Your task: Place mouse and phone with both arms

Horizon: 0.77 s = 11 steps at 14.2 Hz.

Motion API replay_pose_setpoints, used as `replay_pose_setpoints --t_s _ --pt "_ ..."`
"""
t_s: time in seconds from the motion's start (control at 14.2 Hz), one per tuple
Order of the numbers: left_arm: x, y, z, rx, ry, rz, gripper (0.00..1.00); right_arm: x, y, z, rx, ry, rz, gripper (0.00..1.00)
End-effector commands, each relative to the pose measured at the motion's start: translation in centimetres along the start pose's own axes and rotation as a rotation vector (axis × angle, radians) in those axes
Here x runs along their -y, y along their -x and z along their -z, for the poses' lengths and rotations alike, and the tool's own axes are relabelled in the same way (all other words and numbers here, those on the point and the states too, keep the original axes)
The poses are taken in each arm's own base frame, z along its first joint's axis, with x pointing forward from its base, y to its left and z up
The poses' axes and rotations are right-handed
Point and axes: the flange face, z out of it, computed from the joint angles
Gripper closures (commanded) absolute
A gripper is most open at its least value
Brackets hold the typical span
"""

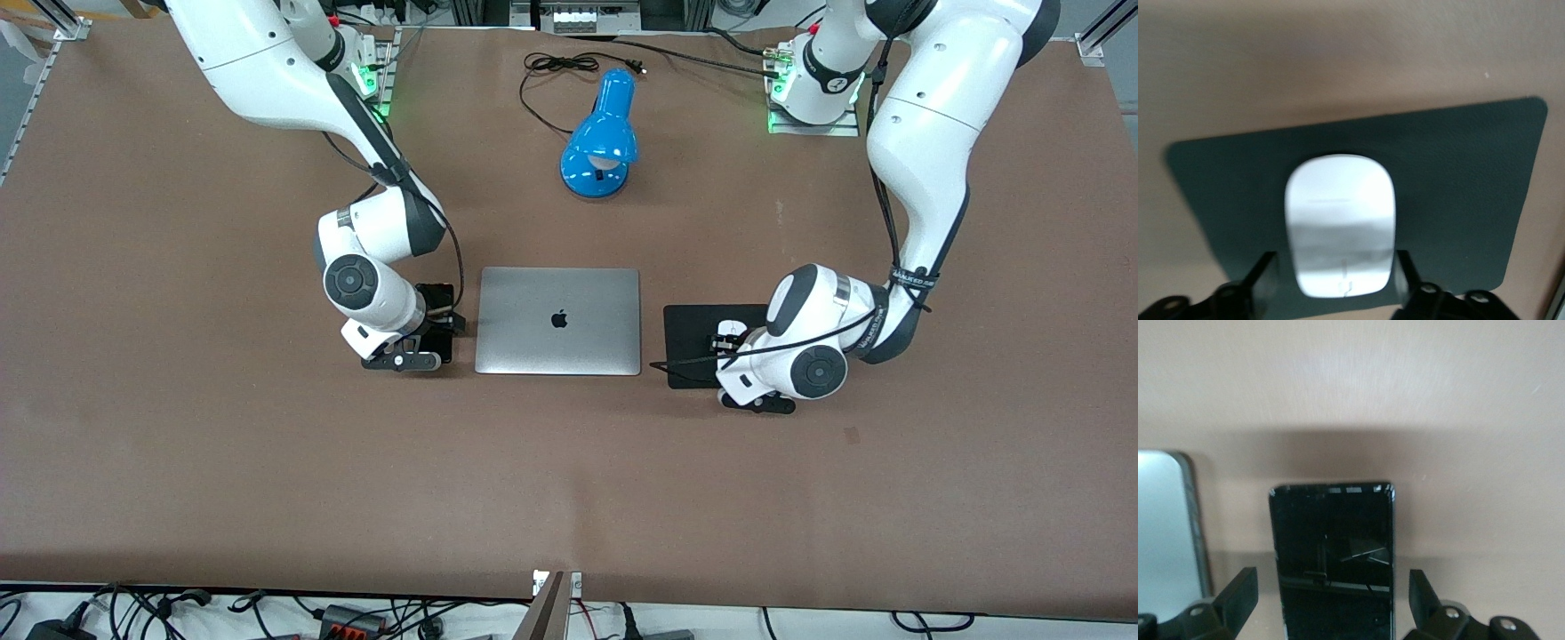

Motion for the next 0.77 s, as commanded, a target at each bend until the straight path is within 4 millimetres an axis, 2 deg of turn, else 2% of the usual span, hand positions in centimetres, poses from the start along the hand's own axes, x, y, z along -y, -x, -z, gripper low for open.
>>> replay_pose_setpoints --t_s 0.0,0.14,0.21,0.28,0.35,0.42,0.49,0.56,0.7 --pt "4.4 3.0 10.1 -0.039 -0.013 0.065 0.0 -1.0 -0.9 6.7 -0.03 -0.015 -0.02 0.0" --pt "8.3 5.0 15.3 -0.036 -0.016 0.108 0.0 -3.2 -2.5 13.7 -0.042 -0.01 -0.043 0.0" --pt "9.2 6.8 17.8 -0.026 -0.025 0.125 0.0 -4.4 -3.3 17.6 -0.043 -0.012 -0.053 0.0" --pt "9.5 9.2 21.1 -0.052 -0.039 0.136 0.0 -5.6 -4.0 20.7 -0.044 -0.013 -0.053 0.0" --pt "10.6 11.0 23.8 -0.068 -0.043 0.154 0.0 -7.5 -4.9 24.4 -0.053 -0.015 -0.057 0.0" --pt "12.3 13.1 26.4 -0.086 -0.03 0.185 0.0 -9.1 -5.6 27.0 -0.063 -0.021 -0.065 0.0" --pt "14.0 14.8 28.5 -0.112 -0.028 0.209 0.0 -11.3 -6.1 29.2 -0.075 -0.023 -0.094 0.0" --pt "14.3 16.4 30.0 -0.131 -0.035 0.176 0.0 -13.3 -6.4 30.4 -0.079 -0.02 -0.121 0.0" --pt "16.5 17.8 31.6 -0.151 -0.034 0.087 0.0 -18.1 -6.8 32.8 -0.078 -0.024 -0.141 0.0"
